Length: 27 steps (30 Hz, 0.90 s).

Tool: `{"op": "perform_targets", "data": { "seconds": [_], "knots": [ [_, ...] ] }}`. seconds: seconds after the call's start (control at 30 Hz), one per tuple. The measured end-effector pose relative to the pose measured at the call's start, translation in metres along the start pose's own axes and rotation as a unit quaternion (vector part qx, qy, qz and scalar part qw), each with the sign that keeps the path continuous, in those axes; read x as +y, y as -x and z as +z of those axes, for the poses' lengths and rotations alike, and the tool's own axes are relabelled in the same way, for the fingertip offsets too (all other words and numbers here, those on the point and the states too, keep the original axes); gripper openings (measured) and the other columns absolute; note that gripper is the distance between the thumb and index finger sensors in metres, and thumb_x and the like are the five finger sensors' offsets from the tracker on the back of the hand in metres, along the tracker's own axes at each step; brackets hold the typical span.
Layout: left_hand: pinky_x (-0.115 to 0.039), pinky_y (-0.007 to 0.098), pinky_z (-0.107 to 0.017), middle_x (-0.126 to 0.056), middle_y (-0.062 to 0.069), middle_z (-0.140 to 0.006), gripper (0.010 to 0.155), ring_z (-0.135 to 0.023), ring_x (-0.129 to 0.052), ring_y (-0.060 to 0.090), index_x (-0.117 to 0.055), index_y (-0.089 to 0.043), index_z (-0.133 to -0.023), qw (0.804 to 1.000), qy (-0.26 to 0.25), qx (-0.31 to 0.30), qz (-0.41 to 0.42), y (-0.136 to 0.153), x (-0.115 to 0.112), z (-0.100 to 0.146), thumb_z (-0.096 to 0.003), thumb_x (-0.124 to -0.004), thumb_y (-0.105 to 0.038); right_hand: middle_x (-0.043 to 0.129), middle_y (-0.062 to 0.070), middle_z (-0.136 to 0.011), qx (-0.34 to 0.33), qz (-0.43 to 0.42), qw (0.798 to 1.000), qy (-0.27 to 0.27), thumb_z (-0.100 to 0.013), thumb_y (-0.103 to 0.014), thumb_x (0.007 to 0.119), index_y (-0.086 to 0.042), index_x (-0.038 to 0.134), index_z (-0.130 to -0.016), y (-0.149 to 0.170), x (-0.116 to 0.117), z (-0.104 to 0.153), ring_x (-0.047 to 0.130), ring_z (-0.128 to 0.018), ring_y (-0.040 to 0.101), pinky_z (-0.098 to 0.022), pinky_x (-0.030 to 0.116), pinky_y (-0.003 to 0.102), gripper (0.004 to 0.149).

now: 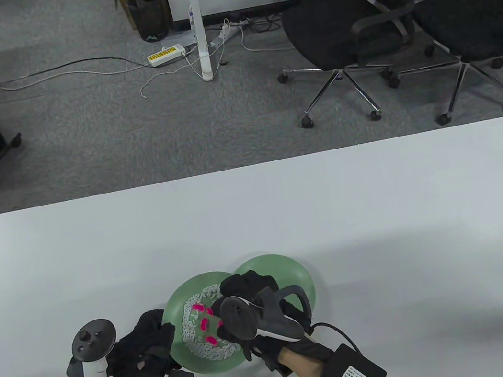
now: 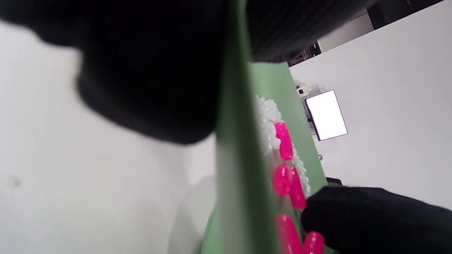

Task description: Pick gummy candy with hand pinch into plate

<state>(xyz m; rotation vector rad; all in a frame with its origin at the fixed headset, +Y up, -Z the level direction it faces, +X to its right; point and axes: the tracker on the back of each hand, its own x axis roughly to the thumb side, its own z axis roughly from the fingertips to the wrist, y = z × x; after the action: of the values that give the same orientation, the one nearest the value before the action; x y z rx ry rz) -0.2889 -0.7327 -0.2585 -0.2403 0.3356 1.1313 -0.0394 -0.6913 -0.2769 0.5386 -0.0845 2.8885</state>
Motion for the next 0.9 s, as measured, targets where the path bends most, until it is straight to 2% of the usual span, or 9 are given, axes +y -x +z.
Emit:
{"op": "perform_targets", "data": {
  "seconds": [0.2, 0.73, 0.9],
  "knots": [
    [-0.093, 0.032, -0.01, -0.102, 0.007, -0.068, 0.052, -0.011, -0.109, 0.026, -0.079, -0.016, -0.091, 1.0, 0.004, -0.002, 0.0, 0.002, 0.0, -0.001, -0.0413, -0.083, -0.029, 0.066, -0.007, -0.103, -0.019, -0.001, 1.0, -0.009, -0.03, -0.048, 0.09, -0.041, 0.086, -0.083, -0.004, 0.002, 0.0, 0.067, -0.092, 0.025, -0.073, 0.056, 0.056, 0.054],
    [-0.093, 0.032, -0.01, -0.102, 0.006, -0.068, 0.052, -0.011, -0.11, 0.025, -0.079, -0.016, -0.091, 1.0, -0.001, 0.001, -0.007, 0.007, -0.001, -0.004, -0.0416, -0.083, -0.03, 0.069, -0.008, -0.1, -0.024, -0.01, 1.0, -0.008, -0.03, -0.045, 0.091, -0.038, 0.092, -0.074, -0.006, 0.004, 0.001, 0.069, -0.091, 0.025, -0.072, 0.056, 0.056, 0.044],
    [-0.093, 0.032, -0.01, -0.102, 0.006, -0.068, 0.052, -0.011, -0.109, 0.025, -0.079, -0.016, -0.091, 1.0, 0.003, 0.004, -0.005, 0.01, -0.001, -0.006, -0.0417, -0.083, -0.03, 0.07, -0.008, -0.099, -0.002, -0.048, 0.999, 0.009, -0.03, -0.045, 0.09, -0.038, 0.092, -0.073, 0.008, -0.004, -0.002, 0.07, -0.09, 0.025, -0.072, 0.057, 0.056, 0.044]
  ]
}}
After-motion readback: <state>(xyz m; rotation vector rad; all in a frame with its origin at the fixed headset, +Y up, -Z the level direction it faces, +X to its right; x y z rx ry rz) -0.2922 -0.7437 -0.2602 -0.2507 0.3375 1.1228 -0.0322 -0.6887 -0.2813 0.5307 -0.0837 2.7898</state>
